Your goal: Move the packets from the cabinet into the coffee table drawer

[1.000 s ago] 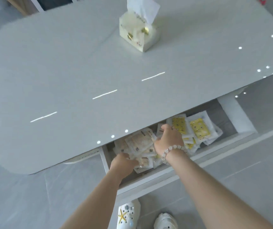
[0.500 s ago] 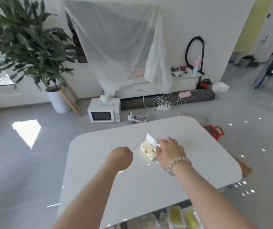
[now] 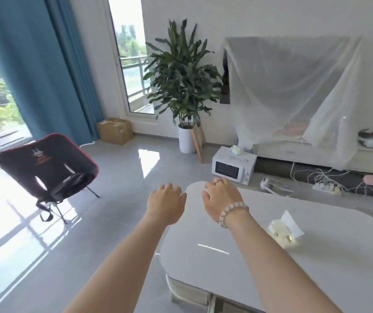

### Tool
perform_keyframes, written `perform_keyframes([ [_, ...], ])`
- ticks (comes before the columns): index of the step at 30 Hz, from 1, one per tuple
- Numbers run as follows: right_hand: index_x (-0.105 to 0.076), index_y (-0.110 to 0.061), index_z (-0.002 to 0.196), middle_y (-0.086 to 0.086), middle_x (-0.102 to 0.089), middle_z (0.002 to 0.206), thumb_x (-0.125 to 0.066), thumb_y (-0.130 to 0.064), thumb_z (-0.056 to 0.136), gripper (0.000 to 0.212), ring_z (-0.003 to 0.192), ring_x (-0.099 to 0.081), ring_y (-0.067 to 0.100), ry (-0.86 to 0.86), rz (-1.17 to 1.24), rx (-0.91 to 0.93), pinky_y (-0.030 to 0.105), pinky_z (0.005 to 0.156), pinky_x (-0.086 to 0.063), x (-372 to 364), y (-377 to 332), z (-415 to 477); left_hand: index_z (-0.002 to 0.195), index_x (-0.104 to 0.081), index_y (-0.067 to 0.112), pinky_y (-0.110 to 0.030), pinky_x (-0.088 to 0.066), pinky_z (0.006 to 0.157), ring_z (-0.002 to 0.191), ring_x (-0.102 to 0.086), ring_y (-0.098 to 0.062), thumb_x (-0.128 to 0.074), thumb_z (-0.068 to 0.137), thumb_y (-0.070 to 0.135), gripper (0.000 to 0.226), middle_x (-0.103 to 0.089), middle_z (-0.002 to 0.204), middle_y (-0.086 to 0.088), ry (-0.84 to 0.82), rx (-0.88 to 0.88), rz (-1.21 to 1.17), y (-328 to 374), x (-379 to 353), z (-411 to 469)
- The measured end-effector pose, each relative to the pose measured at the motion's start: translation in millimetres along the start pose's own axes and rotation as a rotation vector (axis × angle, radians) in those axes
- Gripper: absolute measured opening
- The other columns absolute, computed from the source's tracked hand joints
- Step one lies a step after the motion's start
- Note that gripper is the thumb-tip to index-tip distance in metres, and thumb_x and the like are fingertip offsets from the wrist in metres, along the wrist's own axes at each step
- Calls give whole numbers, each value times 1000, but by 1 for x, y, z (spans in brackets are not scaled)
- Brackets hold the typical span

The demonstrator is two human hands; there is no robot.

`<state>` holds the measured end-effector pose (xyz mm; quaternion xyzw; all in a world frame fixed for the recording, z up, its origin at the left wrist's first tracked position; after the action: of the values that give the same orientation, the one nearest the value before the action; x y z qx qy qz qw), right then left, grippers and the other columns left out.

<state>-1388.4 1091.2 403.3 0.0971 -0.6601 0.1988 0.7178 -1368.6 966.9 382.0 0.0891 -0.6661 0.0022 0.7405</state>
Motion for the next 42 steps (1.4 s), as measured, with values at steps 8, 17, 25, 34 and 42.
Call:
perform_keyframes([
  [8,-50,-9,128,10,-47,133,-27,-30,101,41,125,-39,25,-40,42,363,33,103,-30,-24,-192,8,111,-59,13,-35,-39,87,109,-51,-27,-26,101,31,38,-56,114,-6,67,330,56,-170,51,-82],
  [17,-46,-9,133,10,-46,136,-29,-32,101,43,127,-39,24,-41,-13,688,35,105,-31,-32,-407,16,127,-54,17,-36,-38,93,118,-48,-24,-24,102,34,42,-53,130,-3,132,636,80,-351,100,-161],
  [25,-47,-9,133,9,-46,137,-27,-33,101,45,128,-41,23,-35,-12,933,36,104,-34,-52,-587,-8,130,-50,16,-38,-40,94,121,-48,-27,-22,101,37,45,-54,132,-7,104,927,67,-514,124,-247],
  [34,-47,-8,132,10,-46,137,-26,-33,102,45,129,-39,24,-47,-18,1178,36,106,-33,-69,-729,-43,123,-52,15,-37,-37,95,120,-49,-26,-23,101,38,43,-56,130,-7,21,1091,189,-620,128,-329],
  [42,-51,-10,128,10,-46,135,-28,-27,102,39,128,-38,24,-76,64,1382,33,102,-36,-88,-860,-62,135,-40,14,-38,-36,97,124,-46,-28,-23,101,38,45,-50,136,-8,23,1322,151,-712,133,-406],
])
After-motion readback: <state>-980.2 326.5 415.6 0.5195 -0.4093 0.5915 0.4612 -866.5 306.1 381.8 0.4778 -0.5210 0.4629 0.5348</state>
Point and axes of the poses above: each hand's wrist, its own z-axis towards the middle knuckle, its own x-axis out of the back of the hand, y = z × x, the point moved 9 cm from there along z, towards the middle knuckle
